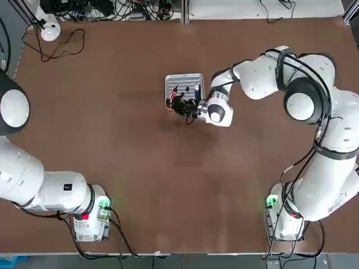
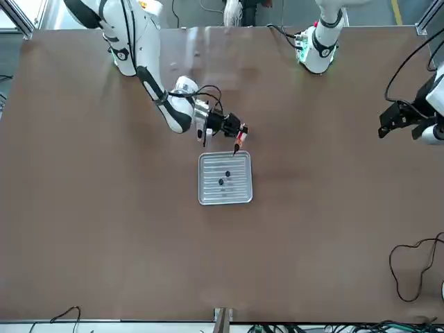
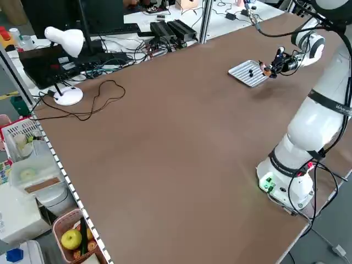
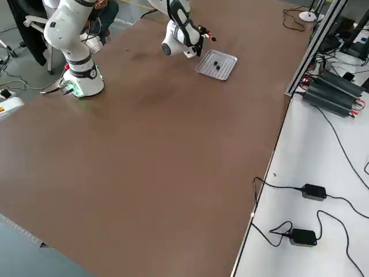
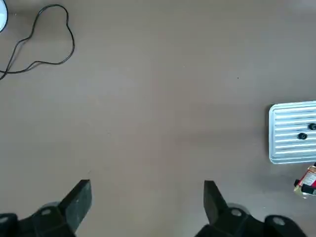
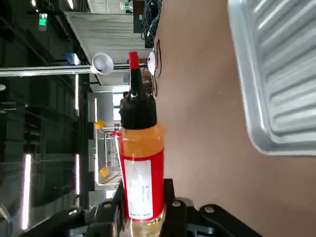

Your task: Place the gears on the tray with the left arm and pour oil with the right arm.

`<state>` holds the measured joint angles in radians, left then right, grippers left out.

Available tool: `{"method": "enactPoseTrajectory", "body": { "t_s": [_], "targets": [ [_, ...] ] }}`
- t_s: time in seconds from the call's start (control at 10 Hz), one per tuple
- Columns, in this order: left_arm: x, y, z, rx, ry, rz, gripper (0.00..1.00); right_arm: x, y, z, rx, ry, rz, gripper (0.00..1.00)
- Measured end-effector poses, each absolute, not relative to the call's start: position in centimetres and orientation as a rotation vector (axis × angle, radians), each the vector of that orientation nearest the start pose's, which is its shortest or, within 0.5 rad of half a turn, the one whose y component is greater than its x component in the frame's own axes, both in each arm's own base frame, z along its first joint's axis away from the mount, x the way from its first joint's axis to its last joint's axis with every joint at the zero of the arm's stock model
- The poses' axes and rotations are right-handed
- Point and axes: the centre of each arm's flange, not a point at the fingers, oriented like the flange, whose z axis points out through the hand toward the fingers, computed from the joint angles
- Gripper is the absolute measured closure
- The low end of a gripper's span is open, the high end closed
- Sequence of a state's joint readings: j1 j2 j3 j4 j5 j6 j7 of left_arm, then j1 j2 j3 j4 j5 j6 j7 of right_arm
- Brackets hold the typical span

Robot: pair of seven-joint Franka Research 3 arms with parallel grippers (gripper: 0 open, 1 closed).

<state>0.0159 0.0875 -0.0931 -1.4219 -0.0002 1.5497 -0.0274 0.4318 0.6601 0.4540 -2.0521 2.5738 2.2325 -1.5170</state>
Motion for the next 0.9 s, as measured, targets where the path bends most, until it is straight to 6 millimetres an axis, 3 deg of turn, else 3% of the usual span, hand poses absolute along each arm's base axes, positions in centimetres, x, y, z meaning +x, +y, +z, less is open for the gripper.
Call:
{"method": "enactPoseTrajectory", "body": {
  "t_s": [0.9],
  "targets": [
    [58.2,-4.3,65.0,-3.151,0.072,-0.140,0.00,38.6,44.1,14.2,-1.587,0.518,-0.002,0.69]
  ]
}}
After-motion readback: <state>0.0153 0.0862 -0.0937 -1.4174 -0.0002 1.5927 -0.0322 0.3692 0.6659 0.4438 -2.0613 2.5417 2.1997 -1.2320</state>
